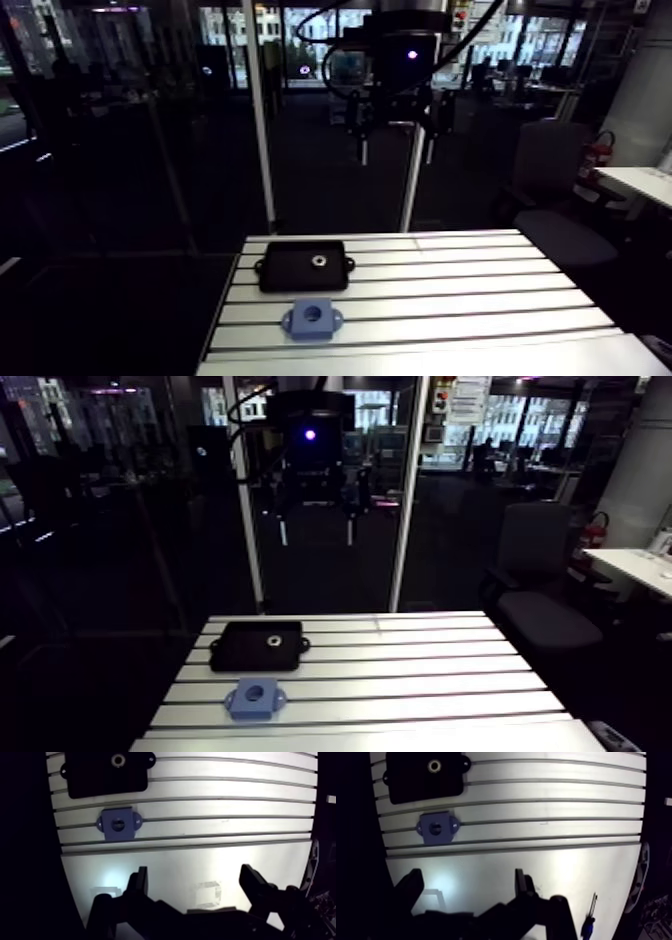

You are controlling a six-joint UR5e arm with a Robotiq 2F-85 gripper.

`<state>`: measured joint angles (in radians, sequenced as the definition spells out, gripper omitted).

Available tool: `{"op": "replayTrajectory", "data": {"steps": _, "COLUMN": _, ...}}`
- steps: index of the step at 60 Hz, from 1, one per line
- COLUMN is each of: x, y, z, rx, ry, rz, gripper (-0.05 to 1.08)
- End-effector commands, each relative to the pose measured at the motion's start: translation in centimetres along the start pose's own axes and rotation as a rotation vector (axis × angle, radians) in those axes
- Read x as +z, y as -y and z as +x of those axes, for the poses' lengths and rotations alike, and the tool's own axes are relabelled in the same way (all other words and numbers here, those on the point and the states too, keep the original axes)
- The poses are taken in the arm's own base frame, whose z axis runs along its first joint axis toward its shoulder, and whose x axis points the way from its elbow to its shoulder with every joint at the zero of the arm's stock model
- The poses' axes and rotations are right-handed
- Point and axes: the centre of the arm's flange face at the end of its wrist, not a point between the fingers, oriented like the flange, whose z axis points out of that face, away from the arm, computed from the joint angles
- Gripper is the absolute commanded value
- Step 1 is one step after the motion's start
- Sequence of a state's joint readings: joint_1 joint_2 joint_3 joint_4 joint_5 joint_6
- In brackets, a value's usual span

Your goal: Pick up the bearing and press it into the housing until flush.

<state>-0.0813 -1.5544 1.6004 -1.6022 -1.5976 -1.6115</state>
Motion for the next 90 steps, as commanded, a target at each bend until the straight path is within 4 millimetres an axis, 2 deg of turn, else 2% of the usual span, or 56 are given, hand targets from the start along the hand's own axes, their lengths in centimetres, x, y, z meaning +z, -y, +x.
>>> {"op": "replayTrajectory", "data": {"steps": 1, "x": 0.3, "y": 0.3, "z": -3.3, "rx": -0.099, "ry": 0.092, "rz": 0.017, "gripper": 0.0}}
{"op": "replayTrajectory", "data": {"steps": 27, "x": 0.4, "y": 0.3, "z": -3.3, "rx": -0.099, "ry": 0.091, "rz": 0.017, "gripper": 0.0}}
{"op": "replayTrajectory", "data": {"steps": 39, "x": 0.6, "y": 0.4, "z": -2.0, "rx": -0.096, "ry": 0.043, "rz": 0.016, "gripper": 0.0}}
{"op": "replayTrajectory", "data": {"steps": 53, "x": 3.6, "y": 1.5, "z": 1.5, "rx": -0.105, "ry": 0.023, "rz": 0.064, "gripper": 0.0}}
{"op": "replayTrajectory", "data": {"steps": 57, "x": 5.3, "y": 2.9, "z": 2.7, "rx": -0.128, "ry": 0.027, "rz": 0.066, "gripper": 0.0}}
{"op": "replayTrajectory", "data": {"steps": 66, "x": 7.5, "y": 5.0, "z": 4.6, "rx": -0.157, "ry": 0.01, "rz": 0.064, "gripper": 0.0}}
{"op": "replayTrajectory", "data": {"steps": 82, "x": 10.6, "y": 8.1, "z": 6.4, "rx": -0.205, "ry": -0.007, "rz": 0.056, "gripper": 0.0}}
{"op": "replayTrajectory", "data": {"steps": 90, "x": 12.0, "y": 8.4, "z": 7.3, "rx": -0.201, "ry": -0.014, "rz": 0.055, "gripper": 0.0}}
